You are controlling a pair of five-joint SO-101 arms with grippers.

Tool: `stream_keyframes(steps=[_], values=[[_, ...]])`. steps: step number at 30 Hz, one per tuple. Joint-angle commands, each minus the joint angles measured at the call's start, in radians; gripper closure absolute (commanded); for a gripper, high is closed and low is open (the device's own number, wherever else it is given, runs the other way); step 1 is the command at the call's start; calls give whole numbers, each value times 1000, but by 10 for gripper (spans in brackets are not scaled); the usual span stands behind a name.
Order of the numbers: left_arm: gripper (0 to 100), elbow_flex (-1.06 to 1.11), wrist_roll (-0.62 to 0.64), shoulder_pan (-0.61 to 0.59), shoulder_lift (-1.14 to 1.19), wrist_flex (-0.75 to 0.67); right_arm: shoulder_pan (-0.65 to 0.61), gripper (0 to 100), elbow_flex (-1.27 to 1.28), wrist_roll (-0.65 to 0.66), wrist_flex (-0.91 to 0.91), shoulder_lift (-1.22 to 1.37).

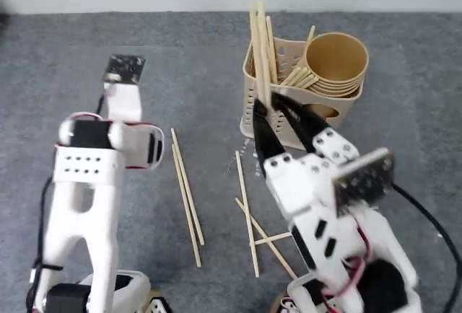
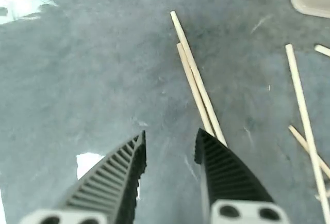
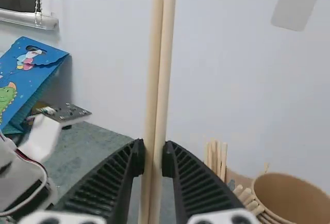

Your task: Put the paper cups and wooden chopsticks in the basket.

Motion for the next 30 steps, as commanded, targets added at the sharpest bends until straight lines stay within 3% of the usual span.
stream_keyframes(steps=[1, 8, 26, 30], values=[[844, 107, 18, 58, -18, -169, 12, 991, -5, -32, 64, -39], [844, 156, 109, 121, 21, -279, 12, 991, -3, -34, 127, -56], [847, -214, 157, 123, 703, -270, 13, 991, 77, -31, 131, -59], [899, -289, 152, 127, 775, -170, 13, 991, 77, -32, 131, -59]])
